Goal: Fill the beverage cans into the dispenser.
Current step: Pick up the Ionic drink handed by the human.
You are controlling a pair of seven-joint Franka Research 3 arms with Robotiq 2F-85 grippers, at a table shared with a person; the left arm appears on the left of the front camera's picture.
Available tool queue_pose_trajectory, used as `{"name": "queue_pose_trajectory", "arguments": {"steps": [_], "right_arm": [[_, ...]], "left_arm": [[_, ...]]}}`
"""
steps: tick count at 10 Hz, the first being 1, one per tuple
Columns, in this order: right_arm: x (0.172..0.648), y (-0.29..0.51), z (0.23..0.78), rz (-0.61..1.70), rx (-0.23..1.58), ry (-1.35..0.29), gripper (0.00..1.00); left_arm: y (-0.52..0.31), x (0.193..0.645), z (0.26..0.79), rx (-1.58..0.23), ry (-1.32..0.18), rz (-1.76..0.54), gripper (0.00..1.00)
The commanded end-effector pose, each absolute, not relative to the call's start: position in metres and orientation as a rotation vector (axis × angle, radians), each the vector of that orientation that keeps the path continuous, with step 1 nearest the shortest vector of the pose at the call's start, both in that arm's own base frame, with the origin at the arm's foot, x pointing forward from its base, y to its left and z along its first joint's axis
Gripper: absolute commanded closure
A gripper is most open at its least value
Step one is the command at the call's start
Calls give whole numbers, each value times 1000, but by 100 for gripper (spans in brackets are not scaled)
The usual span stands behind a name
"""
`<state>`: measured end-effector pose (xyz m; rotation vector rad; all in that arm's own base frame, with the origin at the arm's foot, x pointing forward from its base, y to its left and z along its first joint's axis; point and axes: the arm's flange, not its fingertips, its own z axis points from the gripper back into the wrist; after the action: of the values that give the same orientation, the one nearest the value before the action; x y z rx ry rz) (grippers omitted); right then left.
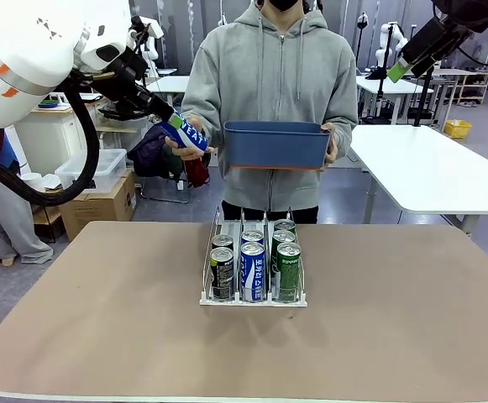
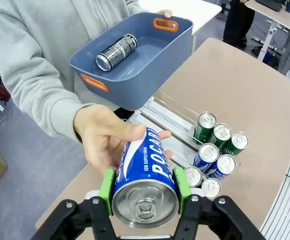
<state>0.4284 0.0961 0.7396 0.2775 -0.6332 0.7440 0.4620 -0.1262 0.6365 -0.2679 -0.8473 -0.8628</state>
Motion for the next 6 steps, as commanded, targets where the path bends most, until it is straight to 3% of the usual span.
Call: {"name": "queue_pose_trajectory", "arguments": {"steps": [1,2,3,5,6], "right_arm": [[428,95,739,757,298,-635,0],[428,95,739,757,298,-635,0],[428,95,739,757,298,-635,0],[428,95,739,757,298,-635,0],[428,95,739,757,298,-635,0]], "left_arm": [[-126,462,638,-254,-817,-855,99],[-125,461,640,-245,-816,-857,82],[-126,461,640,-240,-816,-857,100],[-125,461,644,-228,-837,-835,100],[-125,461,645,-227,-837,-833,63]]}}
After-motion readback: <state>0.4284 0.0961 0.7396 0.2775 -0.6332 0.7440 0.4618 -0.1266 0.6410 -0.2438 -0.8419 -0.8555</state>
